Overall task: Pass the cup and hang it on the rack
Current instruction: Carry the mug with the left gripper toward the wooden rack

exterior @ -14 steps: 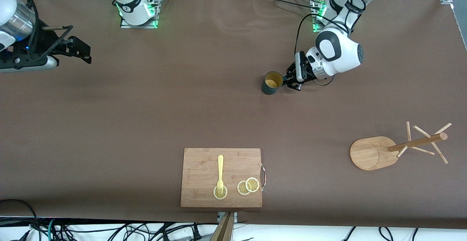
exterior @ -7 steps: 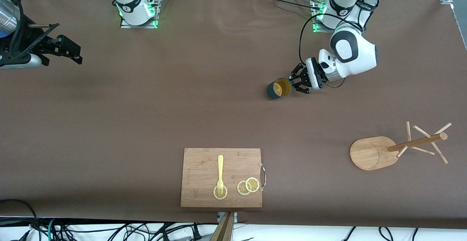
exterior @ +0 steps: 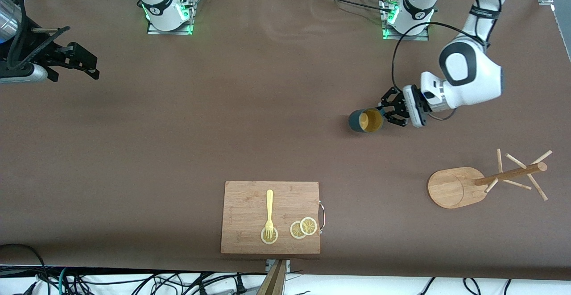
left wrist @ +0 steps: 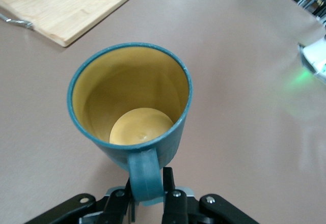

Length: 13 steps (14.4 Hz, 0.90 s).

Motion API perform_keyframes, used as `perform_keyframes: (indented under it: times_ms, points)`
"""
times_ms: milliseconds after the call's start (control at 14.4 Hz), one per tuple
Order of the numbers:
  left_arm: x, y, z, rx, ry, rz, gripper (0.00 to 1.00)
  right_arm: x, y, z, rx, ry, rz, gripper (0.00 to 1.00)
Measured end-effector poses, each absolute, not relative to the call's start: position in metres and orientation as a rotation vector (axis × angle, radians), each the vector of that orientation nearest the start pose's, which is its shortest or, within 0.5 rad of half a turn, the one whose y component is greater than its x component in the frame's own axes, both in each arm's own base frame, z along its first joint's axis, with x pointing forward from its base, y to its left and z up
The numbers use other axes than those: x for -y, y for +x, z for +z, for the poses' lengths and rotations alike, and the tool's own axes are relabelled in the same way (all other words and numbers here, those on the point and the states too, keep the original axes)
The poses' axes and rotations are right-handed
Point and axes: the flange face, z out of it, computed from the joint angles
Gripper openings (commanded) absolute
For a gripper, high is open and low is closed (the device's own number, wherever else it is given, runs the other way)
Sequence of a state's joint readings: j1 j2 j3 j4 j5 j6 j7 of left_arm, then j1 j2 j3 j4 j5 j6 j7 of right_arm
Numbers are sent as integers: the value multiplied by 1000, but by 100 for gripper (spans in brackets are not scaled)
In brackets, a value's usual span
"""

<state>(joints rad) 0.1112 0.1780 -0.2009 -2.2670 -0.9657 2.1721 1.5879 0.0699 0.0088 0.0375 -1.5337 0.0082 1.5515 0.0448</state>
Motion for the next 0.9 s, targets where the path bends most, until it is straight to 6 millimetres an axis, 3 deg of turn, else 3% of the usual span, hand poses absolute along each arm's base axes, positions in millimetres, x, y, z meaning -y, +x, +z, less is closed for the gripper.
perform_keyframes:
  times_ms: [139,416,555,902]
  points:
    - [65,529,302,1064,2153,274,0,-60,553,635,98,-3131,-13,100]
    - [60,556,359,787,2276,61,0,-60,553,635,98,-3131,-12,100]
    - [44,560,370,626,2314,-7,0,-60,553,634,98,-3131,-10,100]
    - [-20,563,388,267,2341,-123,0,-61,554,633,98,-3131,-8,100]
